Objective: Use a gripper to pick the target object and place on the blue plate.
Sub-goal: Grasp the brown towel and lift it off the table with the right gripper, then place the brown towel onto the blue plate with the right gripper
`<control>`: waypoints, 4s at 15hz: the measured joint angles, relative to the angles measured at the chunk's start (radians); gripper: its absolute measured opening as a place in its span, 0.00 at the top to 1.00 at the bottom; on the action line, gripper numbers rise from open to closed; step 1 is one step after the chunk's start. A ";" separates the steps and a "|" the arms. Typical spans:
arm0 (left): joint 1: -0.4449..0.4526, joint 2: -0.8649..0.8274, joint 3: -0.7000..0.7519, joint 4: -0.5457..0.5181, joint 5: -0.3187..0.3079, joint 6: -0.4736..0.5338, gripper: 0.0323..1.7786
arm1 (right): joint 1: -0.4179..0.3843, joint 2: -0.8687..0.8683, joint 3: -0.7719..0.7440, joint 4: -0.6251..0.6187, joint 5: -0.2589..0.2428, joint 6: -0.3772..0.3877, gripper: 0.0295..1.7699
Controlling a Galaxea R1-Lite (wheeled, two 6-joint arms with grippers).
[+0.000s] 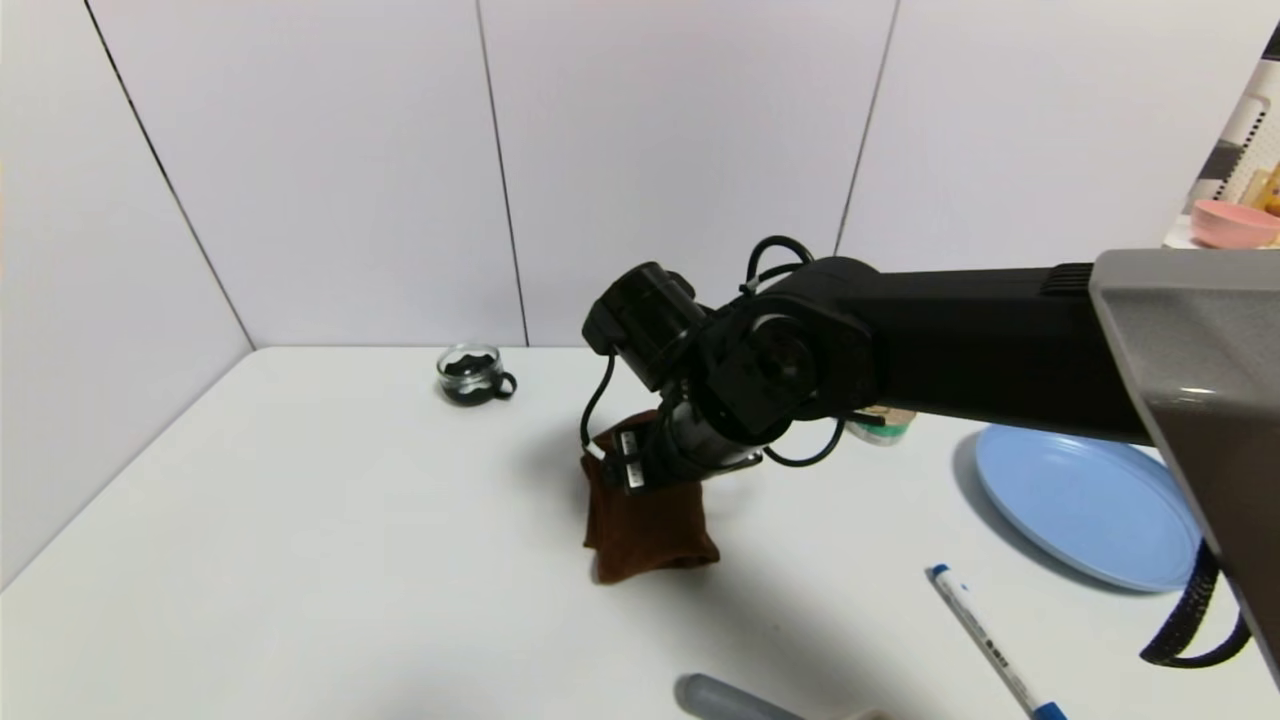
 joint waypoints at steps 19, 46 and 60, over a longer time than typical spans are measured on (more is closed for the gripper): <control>0.000 0.000 0.000 0.000 0.000 0.000 0.05 | -0.070 -0.026 0.023 0.013 0.014 -0.047 0.85; 0.000 0.000 0.000 0.000 0.000 0.000 0.05 | -0.890 -0.386 0.444 -0.017 0.090 -0.182 0.85; 0.000 0.000 0.000 0.000 0.000 0.000 0.05 | -0.942 -0.540 0.642 -0.074 0.110 -0.249 0.19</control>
